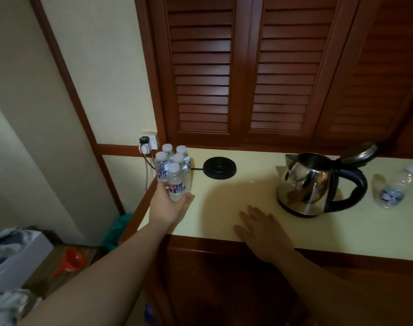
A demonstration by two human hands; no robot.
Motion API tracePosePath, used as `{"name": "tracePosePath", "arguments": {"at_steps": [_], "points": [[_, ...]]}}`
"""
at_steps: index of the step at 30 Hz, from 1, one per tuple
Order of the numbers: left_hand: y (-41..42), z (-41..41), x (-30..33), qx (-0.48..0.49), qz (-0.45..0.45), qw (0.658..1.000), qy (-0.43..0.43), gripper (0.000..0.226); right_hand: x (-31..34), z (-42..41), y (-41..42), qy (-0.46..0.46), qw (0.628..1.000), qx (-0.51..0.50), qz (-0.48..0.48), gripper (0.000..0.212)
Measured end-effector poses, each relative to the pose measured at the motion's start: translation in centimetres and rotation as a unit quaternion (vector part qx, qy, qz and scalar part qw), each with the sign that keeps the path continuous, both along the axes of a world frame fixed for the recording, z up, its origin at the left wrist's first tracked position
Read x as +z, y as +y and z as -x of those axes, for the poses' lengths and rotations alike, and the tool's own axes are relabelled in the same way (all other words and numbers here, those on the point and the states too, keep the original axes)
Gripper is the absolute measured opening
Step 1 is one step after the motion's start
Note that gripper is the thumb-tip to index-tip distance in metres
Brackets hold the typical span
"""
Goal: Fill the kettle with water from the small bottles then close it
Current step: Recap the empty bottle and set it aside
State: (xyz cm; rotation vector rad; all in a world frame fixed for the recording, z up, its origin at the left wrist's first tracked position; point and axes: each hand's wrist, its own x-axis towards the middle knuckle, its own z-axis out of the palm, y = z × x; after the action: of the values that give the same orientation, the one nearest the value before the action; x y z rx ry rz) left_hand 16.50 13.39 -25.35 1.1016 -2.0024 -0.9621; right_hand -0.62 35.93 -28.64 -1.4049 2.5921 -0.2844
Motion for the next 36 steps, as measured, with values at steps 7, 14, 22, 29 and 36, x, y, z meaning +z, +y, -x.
{"name": "tracePosePath", "arguments": {"at_steps": [7,14,22,29,36], "points": [[2.7,2.4,-1.4,-0.055,0.029,0.998,-0.002,0.043,0.2,0.4,0.3,-0.034,0.999,-0.001,0.02,0.067],[5.6,6.4,-1.9,-0.171,0.018,0.985,-0.036,0.046,7.1,1.9,-1.6,-0.004,0.974,-0.036,0.223,0.061],[7.7,8.6,-2.6,-0.204,0.002,0.977,-0.055,0.066,14.7,2.1,-3.2,0.009,0.986,0.008,0.164,0.045],[7.6,8.9,-2.8,-0.209,0.002,0.976,-0.059,0.053,15.2,2.8,-3.4,-0.002,0.994,0.067,0.083,0.037],[7.6,9.0,-2.5,-0.236,-0.003,0.97,-0.057,0.054,18.5,4.8,-3.2,0.006,0.977,0.209,-0.041,0.03]]}}
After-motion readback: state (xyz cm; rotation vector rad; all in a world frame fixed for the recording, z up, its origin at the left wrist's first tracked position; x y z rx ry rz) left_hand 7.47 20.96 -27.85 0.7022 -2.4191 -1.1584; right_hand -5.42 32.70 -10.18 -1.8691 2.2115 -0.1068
